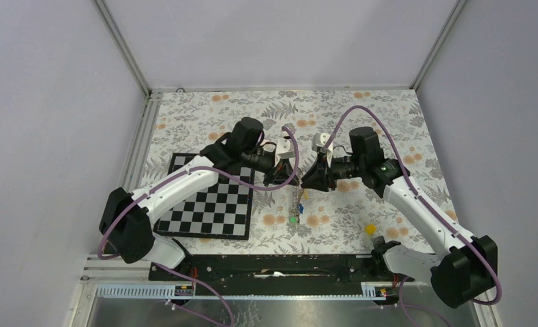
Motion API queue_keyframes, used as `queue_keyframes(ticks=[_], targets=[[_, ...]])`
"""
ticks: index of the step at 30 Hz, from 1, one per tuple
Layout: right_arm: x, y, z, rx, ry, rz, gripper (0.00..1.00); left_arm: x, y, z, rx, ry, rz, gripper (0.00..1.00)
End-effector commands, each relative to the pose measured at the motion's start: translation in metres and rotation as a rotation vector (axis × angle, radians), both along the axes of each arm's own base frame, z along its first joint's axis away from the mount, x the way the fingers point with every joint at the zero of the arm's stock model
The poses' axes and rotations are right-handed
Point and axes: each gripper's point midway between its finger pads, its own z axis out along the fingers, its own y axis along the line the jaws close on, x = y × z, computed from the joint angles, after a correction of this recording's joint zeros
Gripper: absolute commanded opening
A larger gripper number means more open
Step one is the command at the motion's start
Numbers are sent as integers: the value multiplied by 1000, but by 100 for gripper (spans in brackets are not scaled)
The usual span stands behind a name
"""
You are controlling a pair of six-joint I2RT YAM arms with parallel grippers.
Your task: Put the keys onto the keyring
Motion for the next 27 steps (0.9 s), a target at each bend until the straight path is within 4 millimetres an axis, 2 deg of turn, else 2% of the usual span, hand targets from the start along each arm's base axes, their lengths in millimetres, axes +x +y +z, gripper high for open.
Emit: queue_keyframes(ticks=[1,4,6,9,15,16,22,27], targets=[[1,7,19,37,-39,32,29,2,-7,22,-86,-49,-40,0],[0,7,21,38,-41,34,22,1,-7,21,-85,-51,-36,0],[0,6,22,34,-46,36,11,2,-6,19,-82,-54,-35,0],[-1,5,26,29,-52,38,1,2,-6,17,-81,-56,-34,0],[0,2,29,-15,-59,19,0,7,-6,16,-76,-67,-17,0],[1,1,29,-28,-61,12,0,9,-6,17,-76,-73,-11,2],[0,0,24,-118,-28,-19,0,15,-8,21,-85,-125,-6,30],[1,-2,24,-148,-10,-35,0,14,-9,21,-93,-137,-22,40]])
